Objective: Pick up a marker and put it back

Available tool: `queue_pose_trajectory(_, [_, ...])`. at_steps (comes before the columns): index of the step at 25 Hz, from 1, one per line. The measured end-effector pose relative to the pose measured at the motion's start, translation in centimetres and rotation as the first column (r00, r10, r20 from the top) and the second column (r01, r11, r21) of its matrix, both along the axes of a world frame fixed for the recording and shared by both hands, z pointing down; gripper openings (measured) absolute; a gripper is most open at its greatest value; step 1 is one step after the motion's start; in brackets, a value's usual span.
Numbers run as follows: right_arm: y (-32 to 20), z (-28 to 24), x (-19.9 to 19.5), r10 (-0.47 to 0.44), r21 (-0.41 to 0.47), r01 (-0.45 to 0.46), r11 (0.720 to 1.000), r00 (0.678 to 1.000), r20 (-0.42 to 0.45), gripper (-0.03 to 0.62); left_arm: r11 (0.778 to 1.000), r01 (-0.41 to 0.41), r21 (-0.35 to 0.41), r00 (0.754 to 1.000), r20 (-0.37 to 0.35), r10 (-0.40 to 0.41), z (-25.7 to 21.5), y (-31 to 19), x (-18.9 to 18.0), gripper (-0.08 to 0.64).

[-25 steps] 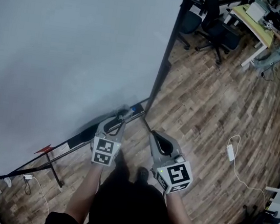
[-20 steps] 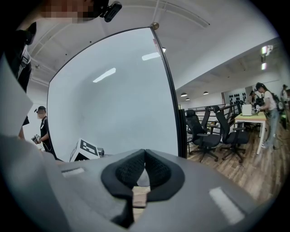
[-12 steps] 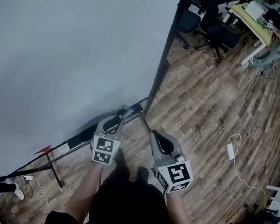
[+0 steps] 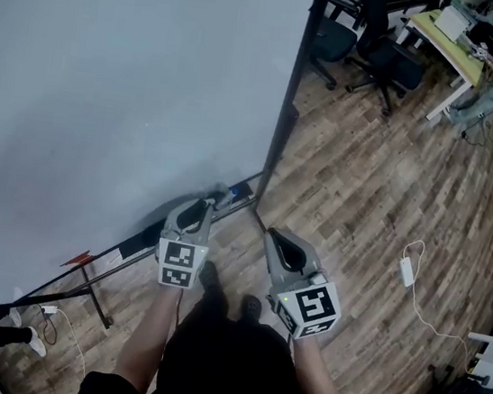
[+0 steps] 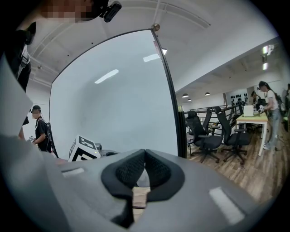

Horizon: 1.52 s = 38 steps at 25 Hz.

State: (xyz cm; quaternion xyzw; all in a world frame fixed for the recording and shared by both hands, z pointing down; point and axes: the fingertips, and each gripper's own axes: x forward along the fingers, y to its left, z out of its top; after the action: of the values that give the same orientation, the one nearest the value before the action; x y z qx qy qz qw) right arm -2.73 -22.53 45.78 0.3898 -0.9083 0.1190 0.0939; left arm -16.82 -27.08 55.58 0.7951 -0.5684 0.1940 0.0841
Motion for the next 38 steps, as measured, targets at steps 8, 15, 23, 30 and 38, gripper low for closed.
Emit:
queue_pose_trajectory(8, [0.6, -0.8, 0.4, -0.039, 0.018, 0.039, 0.999, 0.999, 0.017, 0.002, 0.997, 0.037, 0.072, 0.999, -0.007, -0.037, -3.3, 1.1, 0.4, 0.077])
queue_pose_trajectory(15, [1.9, -1.9, 1.5, -0.078, 0.044, 0.076, 0.996, 0.997, 0.030, 0.002, 0.985, 0.074, 0.154, 0.997, -0.021, -0.071, -7.4, 3.3, 1.6, 0.077])
queue_pose_trajectory(23, [4.9, -2.2, 2.9, -0.131, 0.063, 0.128, 0.990, 0.991, 0.039, 0.002, 0.965, 0.121, 0.231, 0.992, -0.063, -0.109, -10.8, 7.6, 3.4, 0.077])
queue_pose_trajectory(30, [8.1, -1.5, 4.7, -0.169, 0.050, 0.166, 0.985, 0.984, 0.050, 0.002, 0.963, 0.162, 0.215, 0.985, -0.090, -0.146, -10.3, 12.0, 5.5, 0.076])
queue_pose_trajectory(38, [10.5, -0.1, 5.6, -0.200, 0.016, 0.200, 0.980, 0.978, 0.059, 0.002, 0.966, 0.187, 0.180, 0.980, -0.105, -0.170, -8.9, 16.0, 7.3, 0.075])
